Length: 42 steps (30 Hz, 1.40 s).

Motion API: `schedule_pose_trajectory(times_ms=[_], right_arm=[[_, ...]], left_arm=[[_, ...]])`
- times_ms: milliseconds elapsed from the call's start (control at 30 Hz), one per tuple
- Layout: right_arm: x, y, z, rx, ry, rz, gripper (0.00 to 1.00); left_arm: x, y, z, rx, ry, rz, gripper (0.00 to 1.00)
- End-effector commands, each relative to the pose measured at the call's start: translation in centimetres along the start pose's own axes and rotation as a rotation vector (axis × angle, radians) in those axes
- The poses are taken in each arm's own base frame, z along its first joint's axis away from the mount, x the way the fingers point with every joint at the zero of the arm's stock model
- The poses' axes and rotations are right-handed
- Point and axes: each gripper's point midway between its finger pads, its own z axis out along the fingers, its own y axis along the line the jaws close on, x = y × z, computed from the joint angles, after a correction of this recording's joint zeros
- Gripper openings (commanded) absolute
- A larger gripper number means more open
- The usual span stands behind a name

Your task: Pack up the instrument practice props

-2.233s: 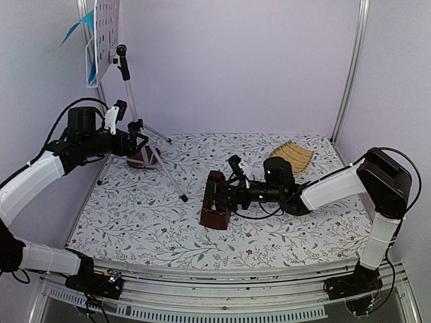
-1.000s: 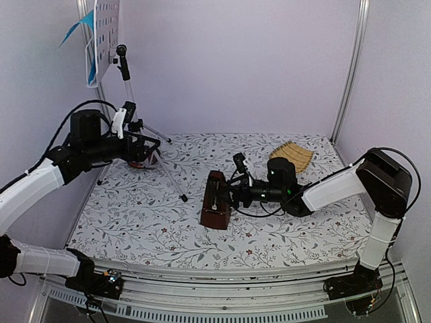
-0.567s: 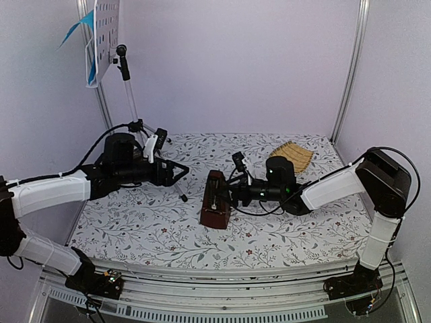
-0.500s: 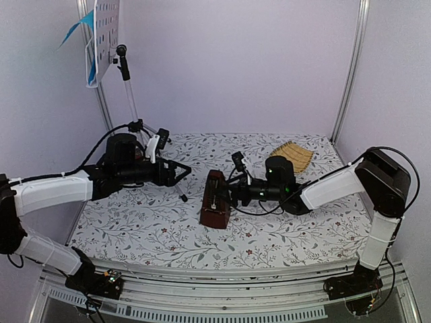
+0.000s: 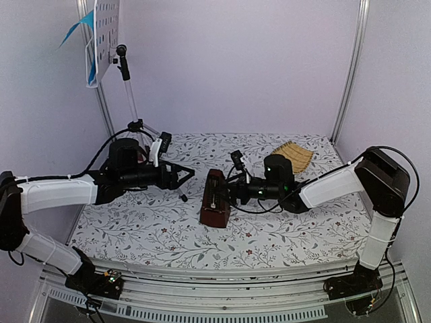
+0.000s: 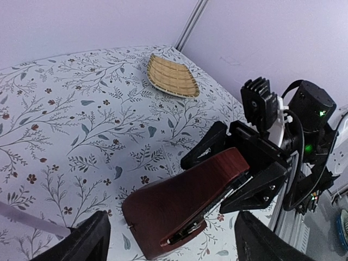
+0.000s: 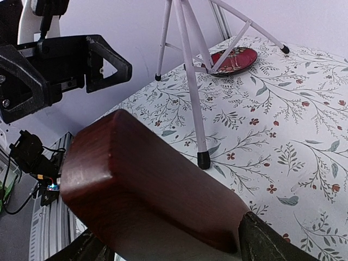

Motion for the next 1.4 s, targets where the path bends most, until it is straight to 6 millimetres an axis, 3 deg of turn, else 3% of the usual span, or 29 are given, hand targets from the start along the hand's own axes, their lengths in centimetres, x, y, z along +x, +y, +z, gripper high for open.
schedule_pose_trajectory(times_ms=[0, 267, 400, 467, 667, 767, 933, 1033, 1167, 1367], right_arm=[[-1.2, -1.0, 0.3, 0.041, -0.02, 0.006, 0.79], [-1.5, -0.6, 0.1, 0.025, -0.023, -0.01, 0.84], [-2.1, 0.5, -0.4, -0.012, -0.028, -0.046, 0.95], [-2.6, 0.9, -1.1, -0.014, -0.039, -0.069, 1.0], [-4.1, 1.2, -4.2, 0.073, -0.038, -0.135, 0.99], [-4.5, 0.5, -6.3, 0.162, -0.037, -0.157, 0.99], [-5.1, -2.6, -10.0, 0.312, -0.053, -0.081, 0.99], [-5.3, -3.6, -11.5, 0.356, -0.091, -0.035, 0.99], [-5.1, -4.6, -12.2, 0.391, -0.11, -0.013, 0.99], [-5.1, -4.8, -11.5, 0.367, -0.122, 0.009, 0.99]], left_arm=[[0.5, -1.1, 0.7, 0.053, -0.003, 0.013, 0.8], [1.1, -1.1, 0.9, 0.053, 0.004, 0.011, 0.8], [0.9, -1.3, 0.6, 0.057, -0.016, 0.026, 0.84], [0.9, -1.5, 0.3, 0.066, -0.028, 0.043, 0.87], [1.6, -2.8, 0.8, 0.055, -0.034, 0.131, 0.93], [2.0, -3.5, 1.5, 0.05, -0.044, 0.153, 0.94], [3.2, -1.8, 4.1, -0.024, 0.005, 0.139, 0.94], [3.6, -2.4, 5.4, -0.007, 0.029, 0.162, 0.94], [4.4, -3.3, 6.5, 0.011, 0.055, 0.192, 0.94], [5.2, -2.6, 6.8, -0.038, 0.082, 0.206, 0.91]])
